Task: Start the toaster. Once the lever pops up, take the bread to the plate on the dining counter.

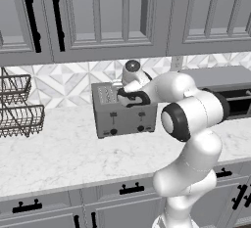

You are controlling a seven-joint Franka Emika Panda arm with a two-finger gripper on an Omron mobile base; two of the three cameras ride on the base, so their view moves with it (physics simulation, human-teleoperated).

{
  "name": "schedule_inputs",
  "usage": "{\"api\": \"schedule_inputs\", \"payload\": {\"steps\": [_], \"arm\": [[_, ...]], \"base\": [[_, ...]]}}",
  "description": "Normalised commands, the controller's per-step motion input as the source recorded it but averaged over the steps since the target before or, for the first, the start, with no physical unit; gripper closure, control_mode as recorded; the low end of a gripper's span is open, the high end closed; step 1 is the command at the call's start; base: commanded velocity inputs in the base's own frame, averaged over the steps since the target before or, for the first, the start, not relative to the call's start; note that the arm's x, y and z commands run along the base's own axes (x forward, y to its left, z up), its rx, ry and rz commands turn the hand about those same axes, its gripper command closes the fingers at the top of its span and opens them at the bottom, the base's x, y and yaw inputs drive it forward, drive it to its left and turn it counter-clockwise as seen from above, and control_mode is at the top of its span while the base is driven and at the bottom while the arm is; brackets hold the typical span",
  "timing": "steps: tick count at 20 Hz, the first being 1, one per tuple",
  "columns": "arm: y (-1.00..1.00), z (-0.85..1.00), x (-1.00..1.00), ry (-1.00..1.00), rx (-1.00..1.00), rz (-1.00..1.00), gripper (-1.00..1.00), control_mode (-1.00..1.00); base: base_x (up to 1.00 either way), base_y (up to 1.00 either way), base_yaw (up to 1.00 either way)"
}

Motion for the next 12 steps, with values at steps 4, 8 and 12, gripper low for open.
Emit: {"api": "schedule_inputs", "payload": {"steps": [4,8,12], "arm": [[0.0,0.0,0.0,0.0,0.0,0.0,1.0,-1.0],[0.0,0.01,-0.02,-0.11,0.0,0.0,1.0,-1.0],[0.0,0.14,-0.23,-0.26,0.0,0.0,1.0,-1.0]], "base": [[0.0,0.0,0.0],[0.0,0.0,0.0],[0.0,0.0,0.0]]}}
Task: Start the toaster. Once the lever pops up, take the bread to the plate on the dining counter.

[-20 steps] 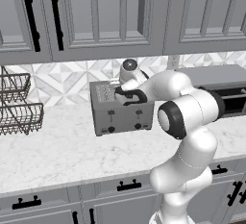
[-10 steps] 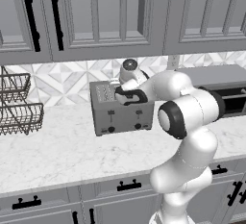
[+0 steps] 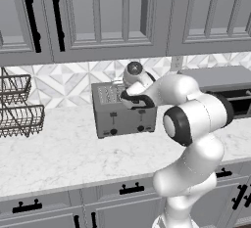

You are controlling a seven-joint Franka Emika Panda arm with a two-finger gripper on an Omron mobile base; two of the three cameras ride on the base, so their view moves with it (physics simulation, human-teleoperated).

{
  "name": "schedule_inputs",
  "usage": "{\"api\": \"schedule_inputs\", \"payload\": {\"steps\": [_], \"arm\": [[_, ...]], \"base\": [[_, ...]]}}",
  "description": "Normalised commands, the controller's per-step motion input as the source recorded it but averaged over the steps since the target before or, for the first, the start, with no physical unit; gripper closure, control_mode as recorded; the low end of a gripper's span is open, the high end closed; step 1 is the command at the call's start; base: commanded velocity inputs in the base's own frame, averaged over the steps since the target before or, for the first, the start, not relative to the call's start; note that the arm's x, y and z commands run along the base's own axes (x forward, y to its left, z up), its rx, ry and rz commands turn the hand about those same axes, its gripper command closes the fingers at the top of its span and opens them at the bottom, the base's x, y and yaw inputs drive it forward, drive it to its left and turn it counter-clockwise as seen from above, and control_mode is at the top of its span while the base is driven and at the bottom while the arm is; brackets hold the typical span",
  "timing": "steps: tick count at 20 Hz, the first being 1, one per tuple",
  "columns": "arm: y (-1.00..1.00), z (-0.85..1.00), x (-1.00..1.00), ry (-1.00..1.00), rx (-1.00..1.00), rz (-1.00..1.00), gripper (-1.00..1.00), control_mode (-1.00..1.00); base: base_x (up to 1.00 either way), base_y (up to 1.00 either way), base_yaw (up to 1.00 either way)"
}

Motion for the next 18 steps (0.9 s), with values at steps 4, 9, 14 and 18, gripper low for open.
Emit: {"api": "schedule_inputs", "payload": {"steps": [4,9,14,18], "arm": [[0.0,0.12,-0.28,-0.25,-0.05,0.0,1.0,-1.0],[0.0,0.5,-0.35,-0.28,0.0,0.0,1.0,-1.0],[0.08,0.55,-0.43,-0.17,-0.03,0.0,1.0,-1.0],[0.08,0.13,-0.37,0.02,-0.01,-0.06,1.0,-1.0]], "base": [[0.0,0.0,0.0],[0.0,0.0,0.0],[0.0,0.0,0.0],[0.0,0.0,0.0]]}}
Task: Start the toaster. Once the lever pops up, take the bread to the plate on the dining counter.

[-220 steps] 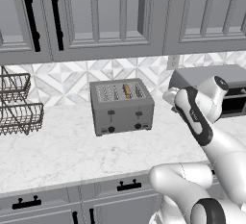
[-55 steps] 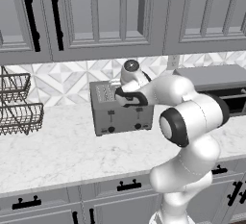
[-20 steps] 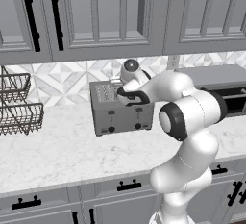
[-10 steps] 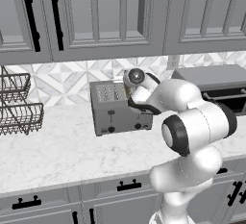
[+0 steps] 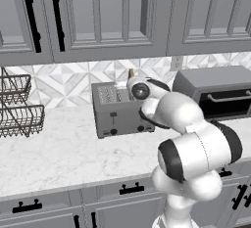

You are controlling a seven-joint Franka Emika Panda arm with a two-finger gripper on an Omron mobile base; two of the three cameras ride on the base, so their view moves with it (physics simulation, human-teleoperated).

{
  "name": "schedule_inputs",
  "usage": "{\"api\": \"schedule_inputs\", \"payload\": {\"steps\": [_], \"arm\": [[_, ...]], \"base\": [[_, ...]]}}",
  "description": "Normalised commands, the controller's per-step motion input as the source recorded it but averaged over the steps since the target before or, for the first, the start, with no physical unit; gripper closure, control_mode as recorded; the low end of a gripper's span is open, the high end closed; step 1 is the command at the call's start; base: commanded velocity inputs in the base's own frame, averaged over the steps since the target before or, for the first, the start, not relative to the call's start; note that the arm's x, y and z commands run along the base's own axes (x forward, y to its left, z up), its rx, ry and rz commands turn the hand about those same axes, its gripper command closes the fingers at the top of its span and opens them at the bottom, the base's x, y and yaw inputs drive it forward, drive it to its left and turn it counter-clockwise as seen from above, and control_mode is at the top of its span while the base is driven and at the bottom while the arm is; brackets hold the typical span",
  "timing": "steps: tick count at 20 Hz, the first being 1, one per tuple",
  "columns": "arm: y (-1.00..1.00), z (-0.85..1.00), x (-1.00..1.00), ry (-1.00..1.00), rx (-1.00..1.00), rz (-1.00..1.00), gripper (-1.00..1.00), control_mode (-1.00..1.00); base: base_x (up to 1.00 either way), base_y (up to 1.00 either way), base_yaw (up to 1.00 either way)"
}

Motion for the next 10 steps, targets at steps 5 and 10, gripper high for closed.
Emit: {"api": "schedule_inputs", "payload": {"steps": [5,10], "arm": [[0.08,0.33,-0.64,0.02,-0.06,-0.09,1.0,-1.0],[0.0,1.0,-0.75,0.0,-0.01,-0.08,1.0,-1.0]], "base": [[0.0,0.0,0.0],[0.0,0.0,0.0]]}}
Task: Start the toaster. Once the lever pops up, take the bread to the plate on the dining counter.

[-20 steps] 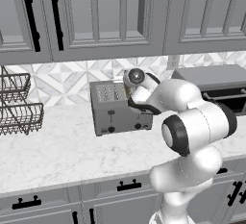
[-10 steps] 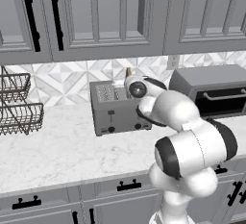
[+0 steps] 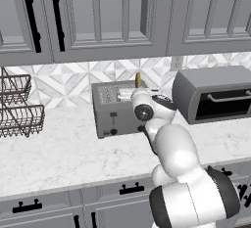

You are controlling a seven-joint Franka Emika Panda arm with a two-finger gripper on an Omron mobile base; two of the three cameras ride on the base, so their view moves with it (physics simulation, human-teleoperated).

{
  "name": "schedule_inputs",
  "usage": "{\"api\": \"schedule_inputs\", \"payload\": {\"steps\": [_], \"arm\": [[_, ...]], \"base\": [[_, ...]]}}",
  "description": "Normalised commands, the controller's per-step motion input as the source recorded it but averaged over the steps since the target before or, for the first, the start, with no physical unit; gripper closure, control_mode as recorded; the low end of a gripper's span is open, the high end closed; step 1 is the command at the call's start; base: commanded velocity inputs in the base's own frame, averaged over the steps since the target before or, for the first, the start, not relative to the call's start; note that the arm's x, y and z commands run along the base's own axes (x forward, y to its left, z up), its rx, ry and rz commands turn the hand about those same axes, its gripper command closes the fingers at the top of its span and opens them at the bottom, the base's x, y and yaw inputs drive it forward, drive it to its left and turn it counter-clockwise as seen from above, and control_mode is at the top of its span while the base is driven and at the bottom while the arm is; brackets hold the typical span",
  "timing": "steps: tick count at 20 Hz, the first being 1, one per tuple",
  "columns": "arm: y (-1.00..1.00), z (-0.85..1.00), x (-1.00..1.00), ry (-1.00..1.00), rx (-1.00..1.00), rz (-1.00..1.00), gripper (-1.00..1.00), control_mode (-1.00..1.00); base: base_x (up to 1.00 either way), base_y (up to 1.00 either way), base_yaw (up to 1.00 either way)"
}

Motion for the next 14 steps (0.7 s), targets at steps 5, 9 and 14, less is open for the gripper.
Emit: {"api": "schedule_inputs", "payload": {"steps": [5,9,14], "arm": [[0.0,0.99,-0.63,0.04,0.0,-0.08,1.0,-1.0],[0.04,1.0,-0.31,0.21,0.0,-0.06,1.0,-1.0],[0.0,0.4,-0.09,0.44,0.02,0.0,1.0,-1.0]], "base": [[0.0,0.0,0.0],[0.0,0.0,0.0],[0.0,0.0,0.0]]}}
